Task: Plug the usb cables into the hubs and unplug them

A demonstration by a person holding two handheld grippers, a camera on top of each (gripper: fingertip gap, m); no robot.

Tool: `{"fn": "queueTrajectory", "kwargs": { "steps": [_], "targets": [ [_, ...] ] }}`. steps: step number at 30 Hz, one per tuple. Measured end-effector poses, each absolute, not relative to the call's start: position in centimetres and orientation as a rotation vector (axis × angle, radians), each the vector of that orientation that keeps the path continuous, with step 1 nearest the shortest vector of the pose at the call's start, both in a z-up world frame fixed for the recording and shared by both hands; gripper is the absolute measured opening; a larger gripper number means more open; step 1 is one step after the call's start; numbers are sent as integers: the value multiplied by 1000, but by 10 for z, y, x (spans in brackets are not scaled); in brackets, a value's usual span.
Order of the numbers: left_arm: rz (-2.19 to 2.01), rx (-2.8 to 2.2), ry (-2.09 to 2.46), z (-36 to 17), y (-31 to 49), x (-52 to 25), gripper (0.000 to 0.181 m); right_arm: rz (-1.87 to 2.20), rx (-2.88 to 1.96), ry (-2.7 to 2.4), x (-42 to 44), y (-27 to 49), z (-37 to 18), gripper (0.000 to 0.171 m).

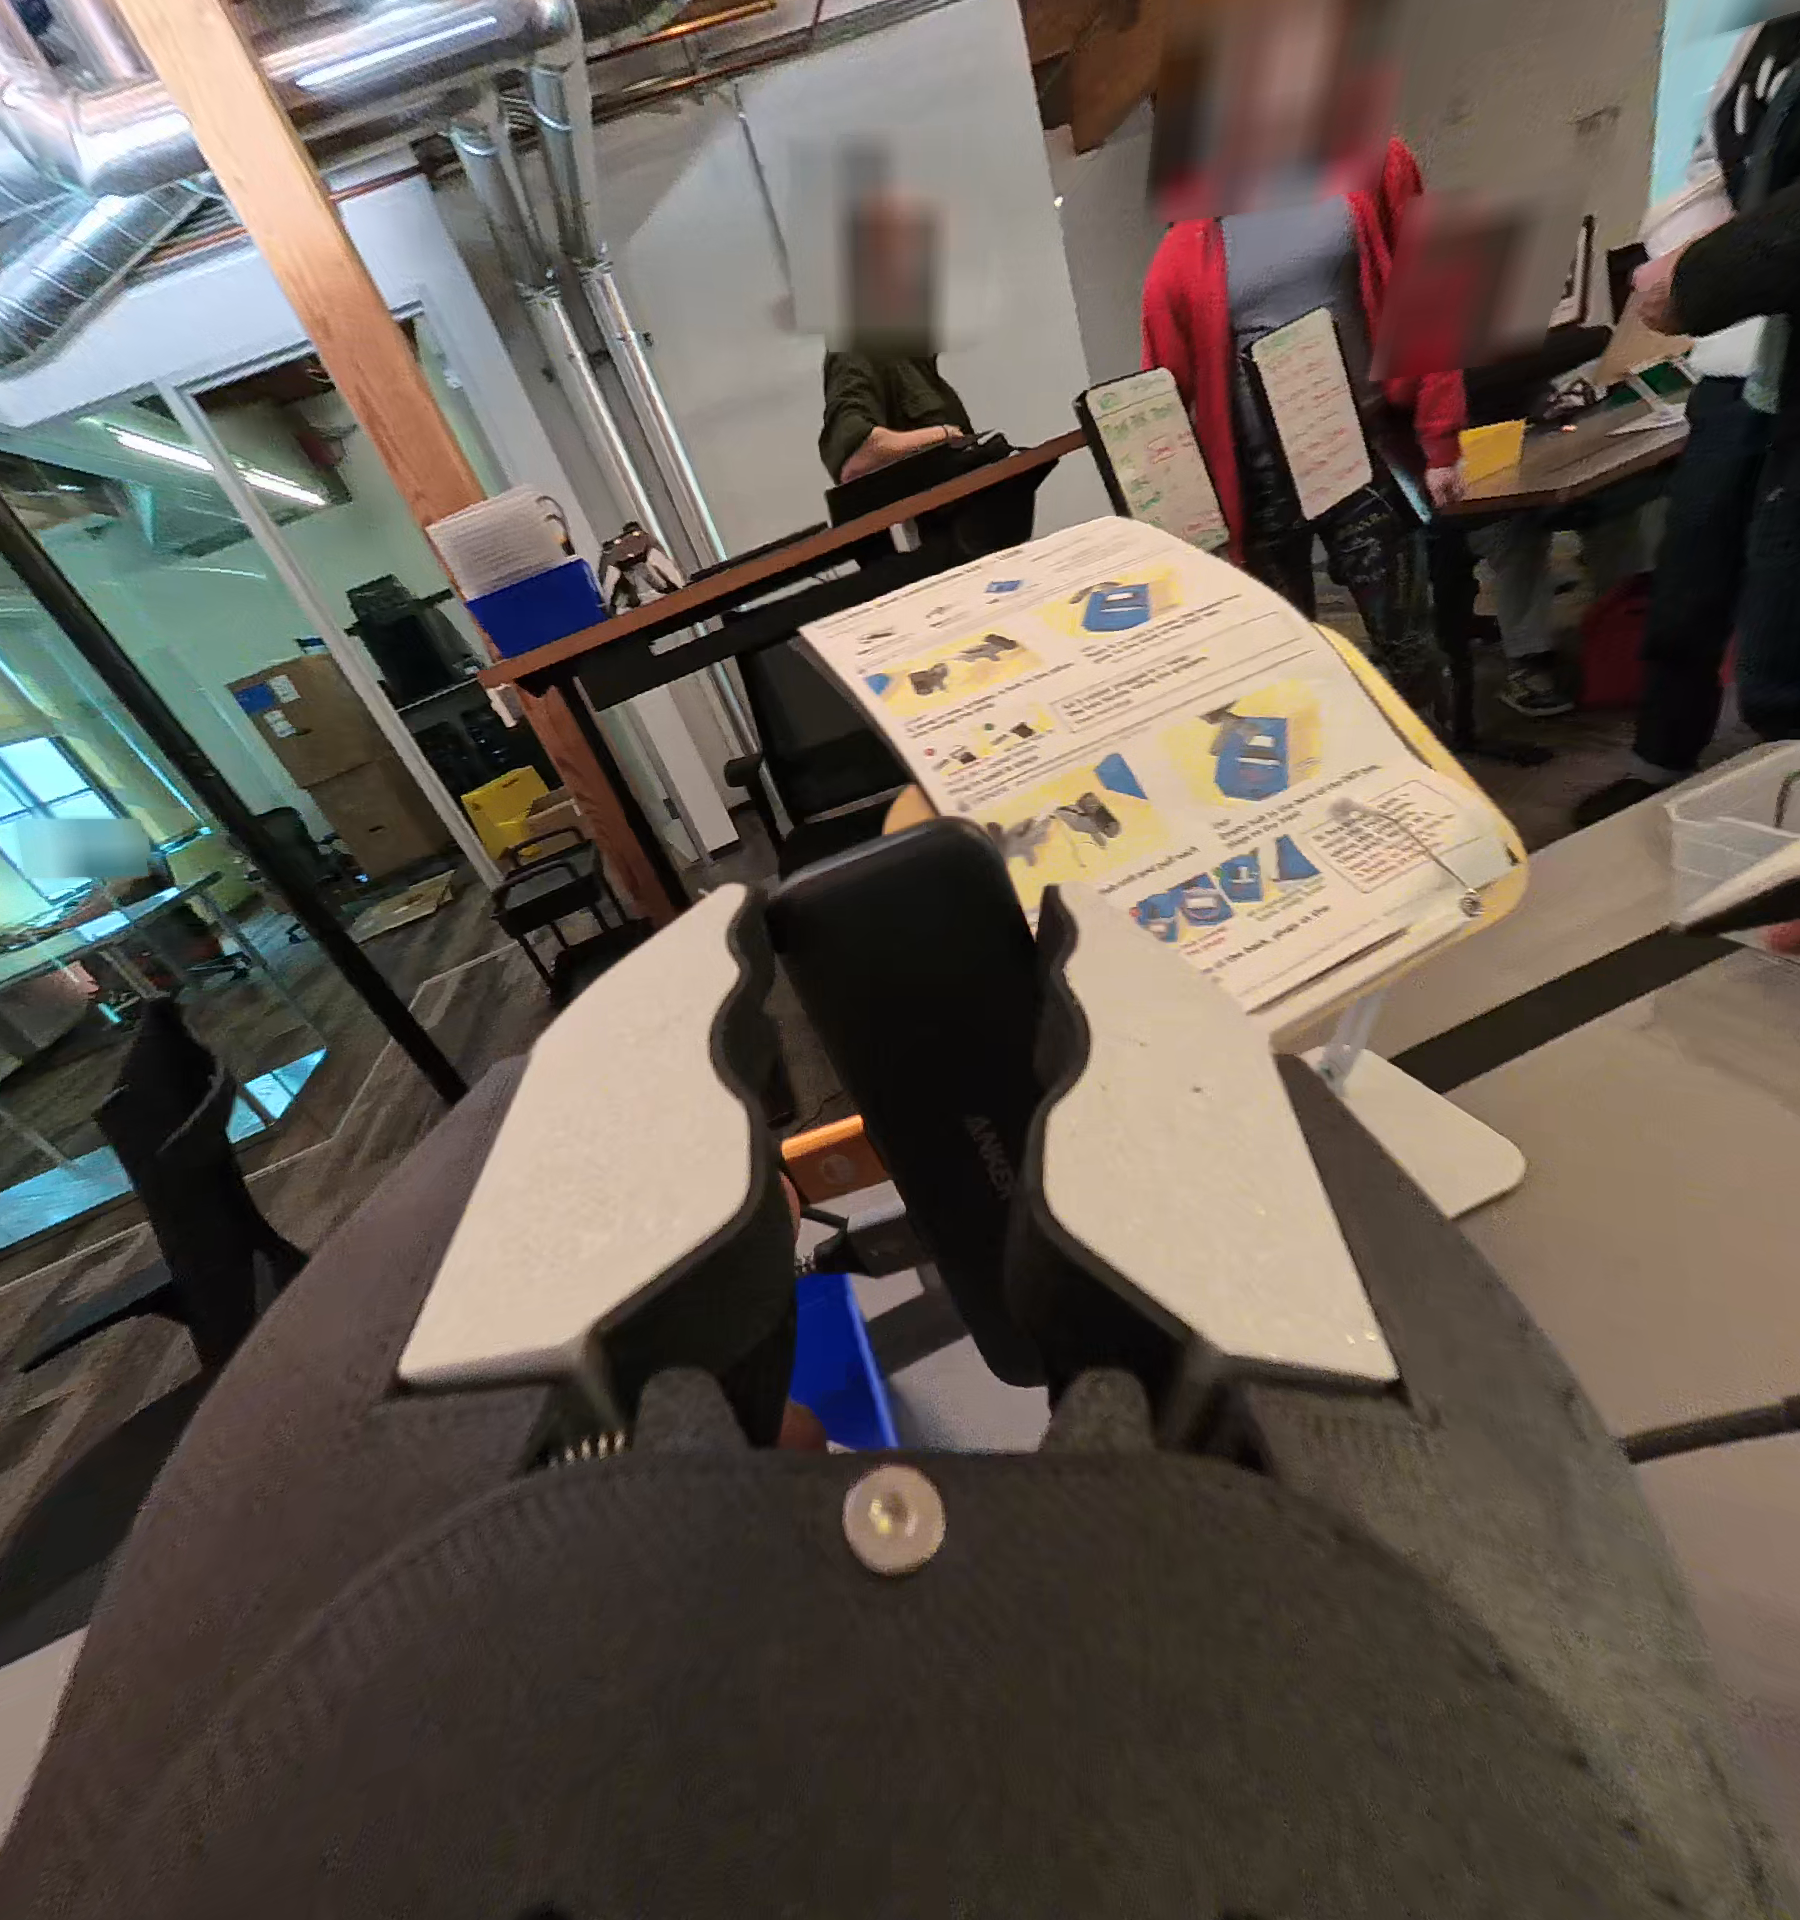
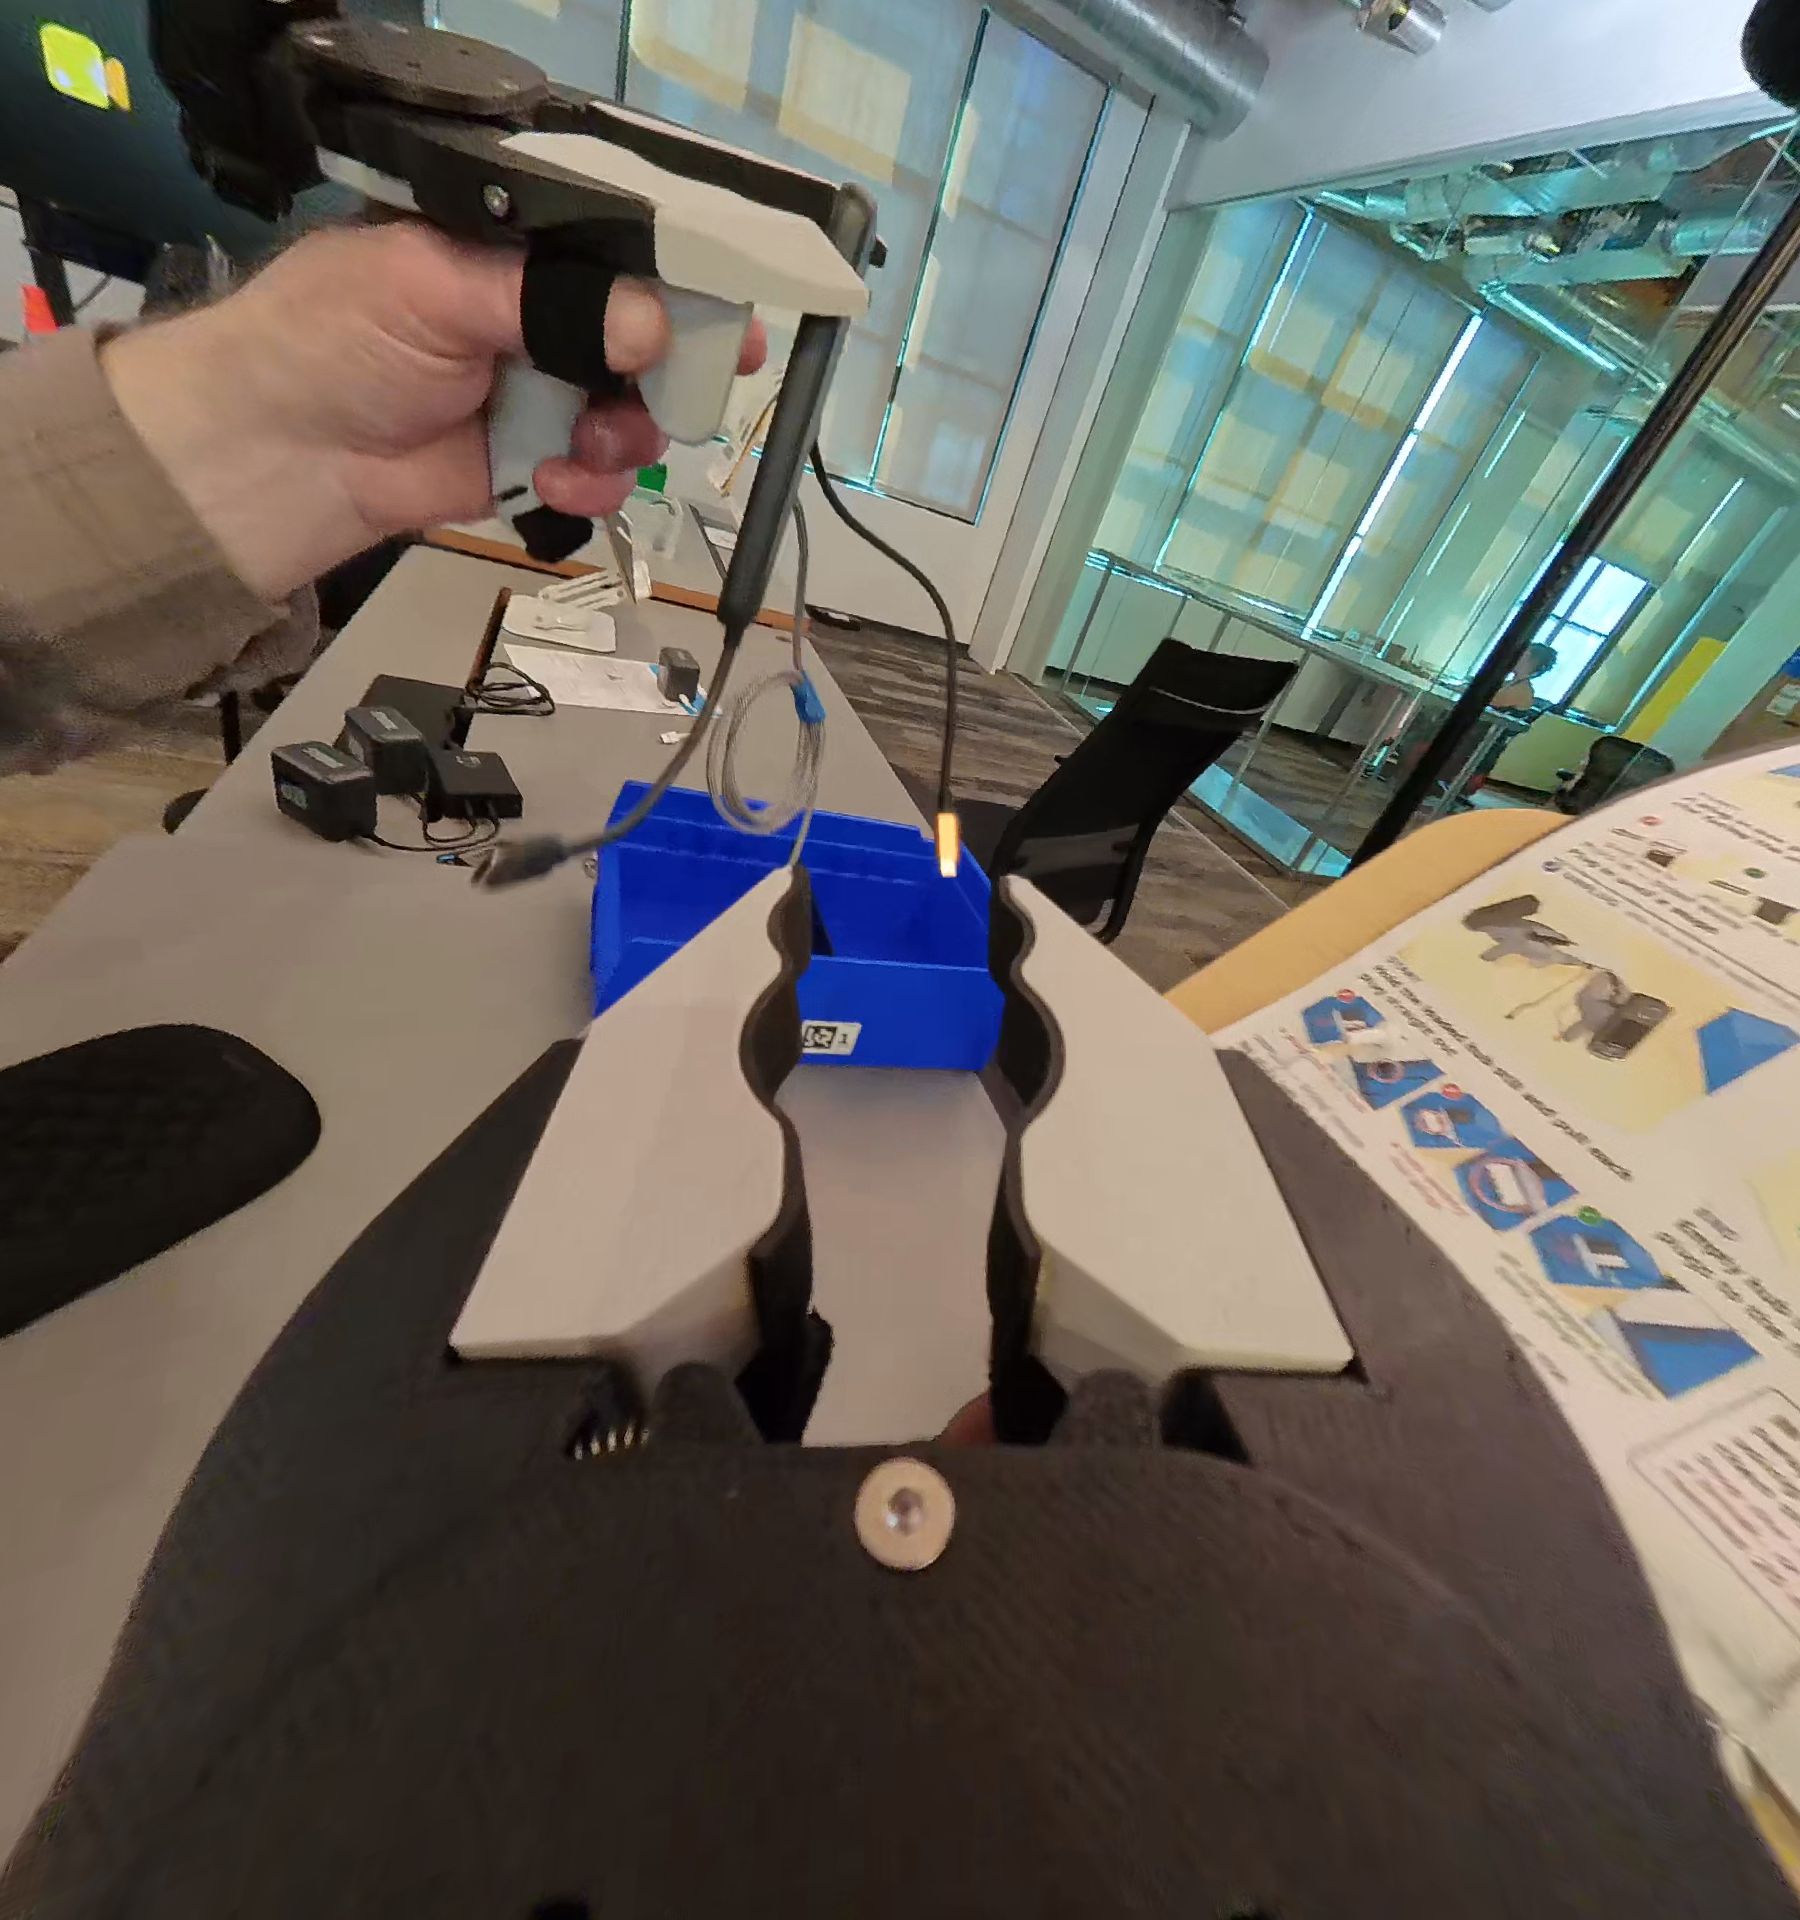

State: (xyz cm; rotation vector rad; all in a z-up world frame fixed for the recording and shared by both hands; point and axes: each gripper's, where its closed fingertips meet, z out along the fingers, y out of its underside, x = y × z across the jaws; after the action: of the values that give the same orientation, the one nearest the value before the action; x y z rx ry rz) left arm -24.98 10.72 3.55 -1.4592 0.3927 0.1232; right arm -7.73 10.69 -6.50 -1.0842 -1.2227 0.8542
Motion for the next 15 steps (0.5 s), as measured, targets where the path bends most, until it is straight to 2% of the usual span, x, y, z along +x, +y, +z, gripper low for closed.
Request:
{"fn": "queueTrajectory", "kwargs": {
  "steps": [8, 15],
  "targets": [
    [43, -1478, 449, -1, 110, -176, 48, 1033, -1076, -1208, -119, 78, -75, 34],
    [3, -1502, 513, -26, 114, -131, 49, 1026, -1199, -1236, -145, 83, -110, 37]
  ]
}}
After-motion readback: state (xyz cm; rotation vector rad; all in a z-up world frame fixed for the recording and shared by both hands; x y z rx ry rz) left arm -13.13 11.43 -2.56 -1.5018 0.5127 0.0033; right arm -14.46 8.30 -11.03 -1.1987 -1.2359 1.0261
